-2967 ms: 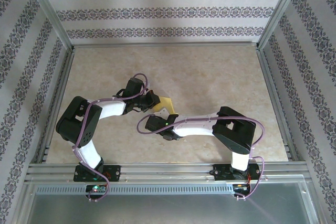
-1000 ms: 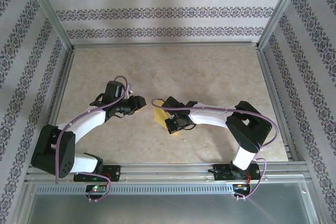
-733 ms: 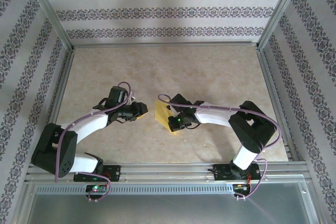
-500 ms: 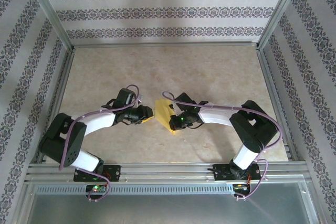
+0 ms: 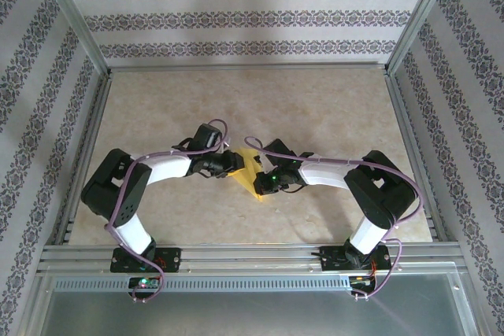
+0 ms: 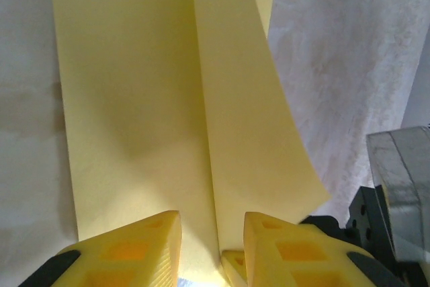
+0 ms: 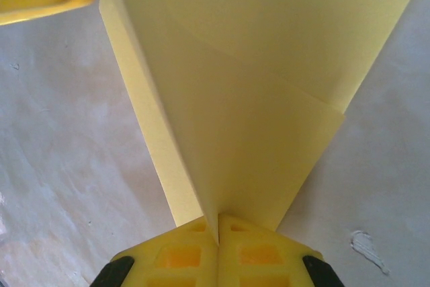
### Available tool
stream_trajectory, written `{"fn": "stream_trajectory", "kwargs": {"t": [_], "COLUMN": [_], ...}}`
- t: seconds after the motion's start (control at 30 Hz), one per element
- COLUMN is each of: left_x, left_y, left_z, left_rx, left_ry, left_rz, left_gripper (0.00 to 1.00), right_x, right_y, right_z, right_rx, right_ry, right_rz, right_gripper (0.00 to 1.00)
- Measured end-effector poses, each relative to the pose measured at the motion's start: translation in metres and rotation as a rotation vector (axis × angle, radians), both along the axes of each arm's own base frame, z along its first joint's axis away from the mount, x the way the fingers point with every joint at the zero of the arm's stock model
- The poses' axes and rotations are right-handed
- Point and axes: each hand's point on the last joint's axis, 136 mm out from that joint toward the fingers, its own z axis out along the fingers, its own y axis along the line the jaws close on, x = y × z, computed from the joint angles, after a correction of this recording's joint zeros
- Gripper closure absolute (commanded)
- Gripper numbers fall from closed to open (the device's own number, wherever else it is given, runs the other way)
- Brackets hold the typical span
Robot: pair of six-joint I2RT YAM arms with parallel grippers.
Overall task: Fold a paper plane with a square sheet of paper (fold left side to right side)
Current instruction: Fourth fold the wing at the center of the table.
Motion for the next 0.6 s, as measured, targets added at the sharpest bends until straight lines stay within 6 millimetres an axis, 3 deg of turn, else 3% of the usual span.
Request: {"fn": "stream_trajectory", "kwargs": {"t": [0.27,0.43,0.6], "left_x": [0.005,0.0063,0.0088], "left_y": [-0.0088,-0.0096,-0.0111], "left_z": [-0.0066,-0.0056,-0.005], "left_rx": [0.004,0.002,0.0], "left_ry": [0.009,0.005,0.0], "left_rz": [-0.014,-0.013,-0.014], "left_gripper": [0.69,0.62,0.61], "right_x": [-0.0001,0.0003,0.0011], "right_y": [0.0,-0.0002,-0.0009], "right_z": [-0.0001,0.0,0.0002], "right_rx": [0.0,0.001,0.004], "right_ry": [0.0,0.0,0.003], "right_rz": [0.0,-0.001,-0.004], "right_gripper": [0.95,0.95,0.95]}}
